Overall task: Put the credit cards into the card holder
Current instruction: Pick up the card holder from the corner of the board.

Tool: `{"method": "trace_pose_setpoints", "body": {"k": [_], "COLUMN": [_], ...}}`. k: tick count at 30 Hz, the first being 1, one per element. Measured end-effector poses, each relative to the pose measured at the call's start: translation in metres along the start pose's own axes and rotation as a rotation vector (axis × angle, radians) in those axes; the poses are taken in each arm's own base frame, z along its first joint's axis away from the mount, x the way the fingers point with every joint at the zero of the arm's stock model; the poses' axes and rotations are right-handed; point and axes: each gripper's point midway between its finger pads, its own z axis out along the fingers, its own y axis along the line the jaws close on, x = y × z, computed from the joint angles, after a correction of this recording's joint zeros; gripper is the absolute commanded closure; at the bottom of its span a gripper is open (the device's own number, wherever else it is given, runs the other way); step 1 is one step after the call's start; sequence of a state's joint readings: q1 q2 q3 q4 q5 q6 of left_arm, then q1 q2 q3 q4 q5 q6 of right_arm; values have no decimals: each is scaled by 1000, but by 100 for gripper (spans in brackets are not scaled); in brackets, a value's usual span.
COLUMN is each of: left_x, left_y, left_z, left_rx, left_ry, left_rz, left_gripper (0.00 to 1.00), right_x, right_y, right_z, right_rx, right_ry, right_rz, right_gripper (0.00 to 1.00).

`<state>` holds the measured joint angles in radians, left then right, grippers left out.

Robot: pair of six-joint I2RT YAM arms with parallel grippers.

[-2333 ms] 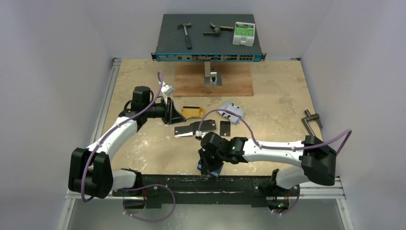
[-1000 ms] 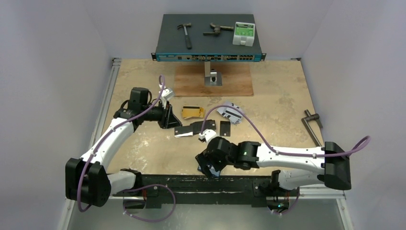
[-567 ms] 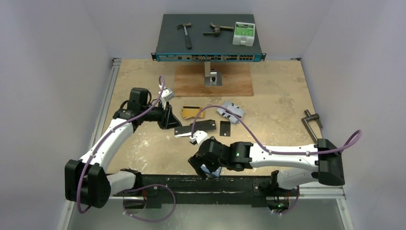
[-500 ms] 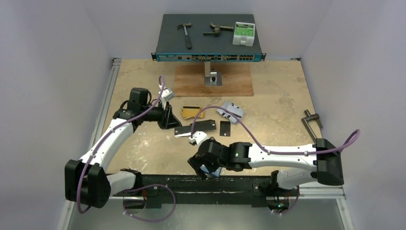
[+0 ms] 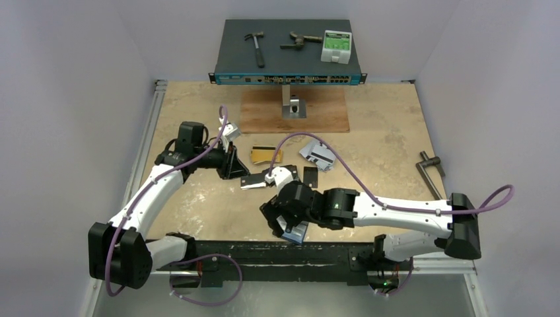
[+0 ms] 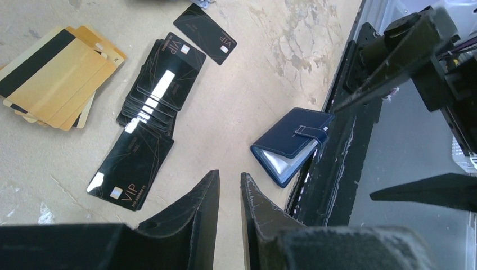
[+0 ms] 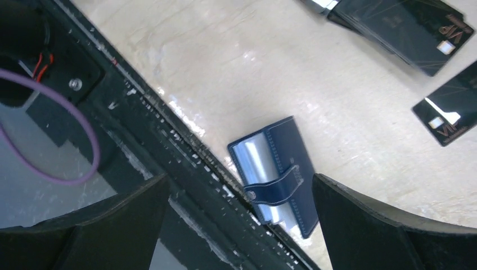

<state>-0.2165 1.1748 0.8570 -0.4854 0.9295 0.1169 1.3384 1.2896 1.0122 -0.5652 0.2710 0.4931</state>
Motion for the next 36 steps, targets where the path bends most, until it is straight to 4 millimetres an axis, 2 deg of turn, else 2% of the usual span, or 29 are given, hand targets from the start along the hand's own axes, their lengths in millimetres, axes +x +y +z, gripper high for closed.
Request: {"method": "trace_pose_setpoints", "body": {"k": [2, 4, 8, 12, 19, 22, 24, 26, 30, 36], "left_x": [1, 1, 1, 1, 2, 2, 2, 2, 3, 3], "left_y": [0, -1, -1, -1, 0, 1, 1, 1, 1, 1], "left_z": [0, -1, -1, -1, -2, -2, -2, -2, -2, -2], "left_rx": [0, 0, 0, -2, -9, -11, -12, -13, -13, -13], "left_ry": [2, 2, 2, 3, 8, 8, 9, 9, 10, 10], "left_rz": [0, 5, 6, 6, 12, 17, 17, 17, 16, 15], "left_gripper": [80, 80, 80, 80, 80, 80, 80, 80, 80, 80], "right_x": [-6, -1, 35, 66, 76, 93, 109, 107, 103, 102], "right_y": [-8, -17, -26, -20, 6, 15, 15, 18, 17, 4], "right_z": [-1, 6, 27, 41, 43, 52, 62, 65, 70, 69], "right_rx": [-1, -5, -4, -29, -76, -61, -13, 24, 75, 153], "right_ry": [-27, -27, 69, 153, 152, 187, 222, 212, 182, 167], "right_rz": [26, 45, 30, -2, -42, -81, -124, -141, -120, -83], "right_gripper": [1, 1, 1, 1, 1, 1, 1, 1, 10, 17]}}
